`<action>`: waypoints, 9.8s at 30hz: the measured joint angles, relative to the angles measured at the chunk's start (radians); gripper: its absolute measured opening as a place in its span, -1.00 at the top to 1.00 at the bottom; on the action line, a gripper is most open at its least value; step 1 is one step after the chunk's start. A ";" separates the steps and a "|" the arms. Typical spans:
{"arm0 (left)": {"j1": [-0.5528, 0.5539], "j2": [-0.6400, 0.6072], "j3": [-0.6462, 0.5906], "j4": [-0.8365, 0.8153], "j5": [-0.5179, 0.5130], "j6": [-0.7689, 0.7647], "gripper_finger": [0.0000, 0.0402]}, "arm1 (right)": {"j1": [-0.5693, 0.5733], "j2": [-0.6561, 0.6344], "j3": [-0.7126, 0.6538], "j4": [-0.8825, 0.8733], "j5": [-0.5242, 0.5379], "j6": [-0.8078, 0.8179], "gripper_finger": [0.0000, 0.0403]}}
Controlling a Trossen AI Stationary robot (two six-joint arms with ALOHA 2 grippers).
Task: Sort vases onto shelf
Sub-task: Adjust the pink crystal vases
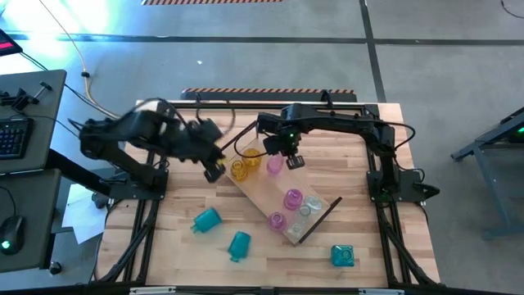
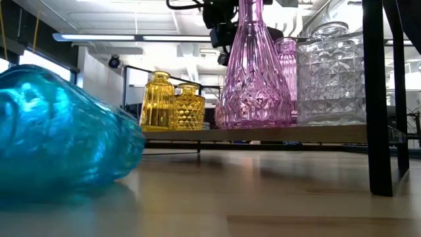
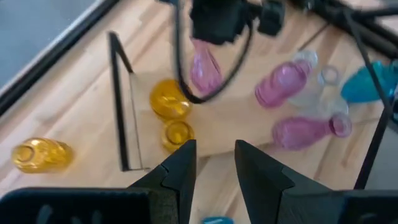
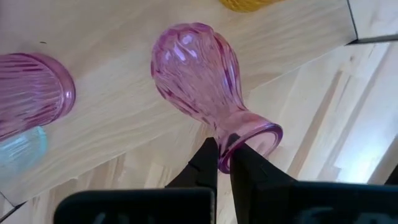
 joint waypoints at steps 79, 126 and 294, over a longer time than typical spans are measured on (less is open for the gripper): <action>-0.329 0.047 -0.398 0.286 -0.161 -0.278 0.48 | 0.280 -0.020 0.001 -0.114 0.378 0.146 1.00; -0.341 0.047 -0.398 0.296 -0.158 -0.276 0.48 | 0.276 0.039 0.001 -0.106 0.322 0.090 0.59; -0.336 0.044 -0.399 0.260 -0.175 -0.331 0.48 | -0.011 0.250 0.197 0.005 -0.191 -0.225 1.00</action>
